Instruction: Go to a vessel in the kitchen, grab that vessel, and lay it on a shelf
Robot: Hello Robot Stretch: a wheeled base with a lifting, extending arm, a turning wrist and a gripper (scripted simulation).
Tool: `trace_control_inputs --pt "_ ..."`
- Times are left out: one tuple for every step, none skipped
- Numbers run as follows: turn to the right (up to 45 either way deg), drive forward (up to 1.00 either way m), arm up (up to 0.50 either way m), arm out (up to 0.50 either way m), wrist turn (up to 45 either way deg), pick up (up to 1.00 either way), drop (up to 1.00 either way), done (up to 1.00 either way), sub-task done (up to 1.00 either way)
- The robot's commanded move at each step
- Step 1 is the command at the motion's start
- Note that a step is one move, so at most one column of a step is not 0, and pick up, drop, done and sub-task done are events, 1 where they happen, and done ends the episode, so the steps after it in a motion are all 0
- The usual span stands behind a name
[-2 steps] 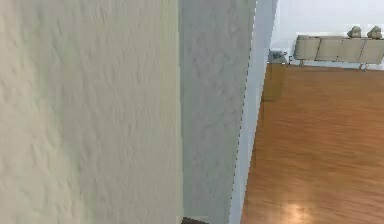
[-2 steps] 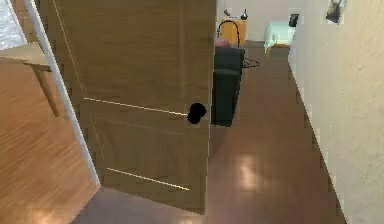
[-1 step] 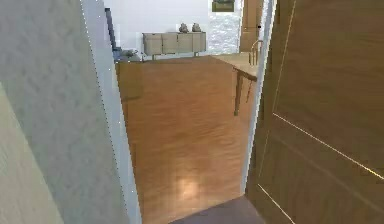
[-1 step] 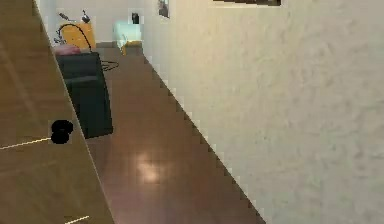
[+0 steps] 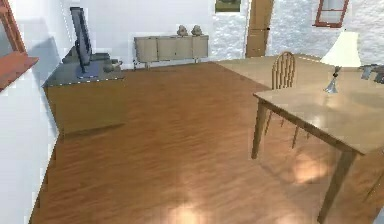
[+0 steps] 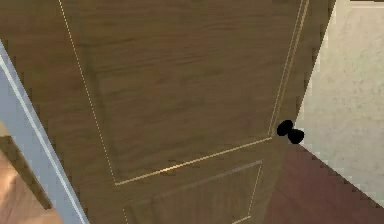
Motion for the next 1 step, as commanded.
trace_control_inputs --pt "6.0 0.00 0.00 0.00 0.0 0.00 0.00 0.00 0.00"
